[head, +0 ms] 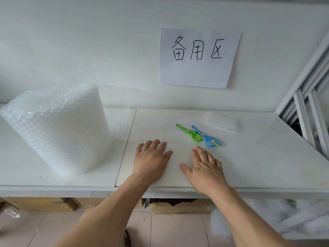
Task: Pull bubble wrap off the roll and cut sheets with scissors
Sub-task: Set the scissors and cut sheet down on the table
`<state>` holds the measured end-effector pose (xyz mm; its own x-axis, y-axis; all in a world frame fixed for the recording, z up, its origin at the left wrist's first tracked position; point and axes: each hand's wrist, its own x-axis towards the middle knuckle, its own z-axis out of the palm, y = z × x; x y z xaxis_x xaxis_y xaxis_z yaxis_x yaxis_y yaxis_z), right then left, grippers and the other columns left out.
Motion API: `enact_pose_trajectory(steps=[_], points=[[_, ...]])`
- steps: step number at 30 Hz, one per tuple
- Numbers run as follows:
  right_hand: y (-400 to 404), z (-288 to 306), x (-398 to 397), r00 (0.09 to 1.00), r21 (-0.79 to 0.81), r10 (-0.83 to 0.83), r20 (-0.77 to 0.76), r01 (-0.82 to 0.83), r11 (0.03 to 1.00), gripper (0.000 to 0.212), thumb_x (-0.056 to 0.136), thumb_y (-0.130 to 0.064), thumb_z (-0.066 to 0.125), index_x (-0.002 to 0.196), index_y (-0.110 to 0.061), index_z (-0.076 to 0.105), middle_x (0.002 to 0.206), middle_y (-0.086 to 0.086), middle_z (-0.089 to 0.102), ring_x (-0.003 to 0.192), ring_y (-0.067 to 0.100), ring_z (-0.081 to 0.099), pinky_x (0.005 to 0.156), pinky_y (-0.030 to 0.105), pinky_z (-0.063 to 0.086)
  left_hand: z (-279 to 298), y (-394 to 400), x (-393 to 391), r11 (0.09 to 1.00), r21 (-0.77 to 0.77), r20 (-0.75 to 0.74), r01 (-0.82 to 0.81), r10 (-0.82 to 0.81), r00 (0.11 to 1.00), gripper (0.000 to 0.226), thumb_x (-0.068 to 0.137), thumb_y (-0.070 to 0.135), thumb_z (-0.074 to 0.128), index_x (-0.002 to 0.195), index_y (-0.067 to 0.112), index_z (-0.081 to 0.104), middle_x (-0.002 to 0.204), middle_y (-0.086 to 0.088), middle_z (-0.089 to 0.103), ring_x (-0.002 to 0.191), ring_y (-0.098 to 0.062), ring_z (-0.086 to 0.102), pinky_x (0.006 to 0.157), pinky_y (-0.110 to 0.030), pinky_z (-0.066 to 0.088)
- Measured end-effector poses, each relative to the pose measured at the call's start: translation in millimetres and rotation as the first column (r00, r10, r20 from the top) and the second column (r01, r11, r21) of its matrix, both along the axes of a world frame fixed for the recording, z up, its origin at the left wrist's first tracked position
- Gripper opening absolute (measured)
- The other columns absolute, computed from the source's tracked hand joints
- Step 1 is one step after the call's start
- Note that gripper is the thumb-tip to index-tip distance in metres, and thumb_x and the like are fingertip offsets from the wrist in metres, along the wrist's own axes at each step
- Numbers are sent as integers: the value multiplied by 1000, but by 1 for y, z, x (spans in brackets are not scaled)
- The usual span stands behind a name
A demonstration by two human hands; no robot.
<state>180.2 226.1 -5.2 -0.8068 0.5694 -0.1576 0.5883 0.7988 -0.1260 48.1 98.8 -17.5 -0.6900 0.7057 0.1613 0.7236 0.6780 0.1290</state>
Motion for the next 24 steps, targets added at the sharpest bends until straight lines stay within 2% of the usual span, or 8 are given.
enact_pose_trajectory(steps=[4, 6, 8, 10, 13, 17, 21, 24], points=[[-4, 4, 2, 999, 11, -41, -15, 41, 999, 83, 92, -69, 22, 155, -16, 12, 163, 2, 10, 147, 23, 13, 116, 39, 16, -5, -3, 8, 999, -33, 12, -25, 25, 1000, 66, 98, 60, 22, 153, 23, 21, 154, 4, 36, 142, -21, 28, 115, -41, 19], [-5, 8, 2, 994, 30, -97, -56, 99, 995, 86, 88, -74, 29, 150, -13, 24, 154, 5, 28, 138, 26, 27, 109, 39, 27, -3, -2, 7, 995, -50, 29, -81, 83, 996, 73, 96, 64, 23, 153, 18, 20, 153, 1, 36, 142, -23, 28, 115, -42, 21], [-7, 13, 3, 980, 66, -174, -100, 181, 981, 80, 86, -74, 35, 137, -13, 42, 138, 7, 44, 126, 27, 39, 101, 38, 35, -1, -2, 7, 990, -63, 34, -123, 125, 992, 75, 94, 67, 22, 147, 15, 32, 150, -1, 39, 139, -24, 31, 113, -42, 23], [-9, 19, 4, 967, 39, -230, -106, 235, 971, 69, 89, -68, 39, 127, -11, 51, 129, 10, 49, 121, 29, 46, 94, 39, 41, -2, -2, 8, 988, -66, 25, -137, 139, 990, 75, 93, 69, 20, 140, 15, 43, 147, 0, 41, 136, -23, 33, 111, -42, 24], [-10, 31, 1, 938, -180, -334, -97, 313, 933, 54, 93, -56, 44, 118, -10, 56, 118, 10, 57, 109, 30, 57, 79, 34, 43, -3, -4, 11, 989, -47, 19, -142, 144, 989, 73, 94, 68, 20, 135, 15, 48, 142, 0, 45, 133, -23, 36, 110, -41, 26], [-14, 39, -5, 893, -455, -438, -101, 350, 819, 35, 89, -46, 51, 90, -12, 55, 79, 4, 58, 78, 28, 59, 72, 34, 49, -2, -7, 13, 991, -22, 14, -133, 134, 991, 68, 95, 66, 22, 130, 17, 52, 137, 3, 49, 130, -21, 39, 108, -39, 28], [-13, 39, -9, 795, -667, -571, -202, 316, 675, 23, 88, -26, 55, 100, -6, 59, 83, 8, 59, 79, 29, 63, 77, 45, 59, -3, -11, 12, 994, 29, 20, -109, 108, 994, 61, 96, 63, 27, 132, 21, 52, 140, 5, 48, 133, -20, 38, 109, -36, 26], [-10, 41, -8, 716, -828, -664, -217, 225, 513, 12, 91, -12, 58, 102, -7, 54, 89, 11, 63, 62, 19, 61, 58, 32, 56, -3, -12, 12, 992, 82, 27, -98, 96, 995, 56, 97, 59, 34, 137, 22, 49, 141, 4, 51, 135, -19, 40, 110, -35, 26]])
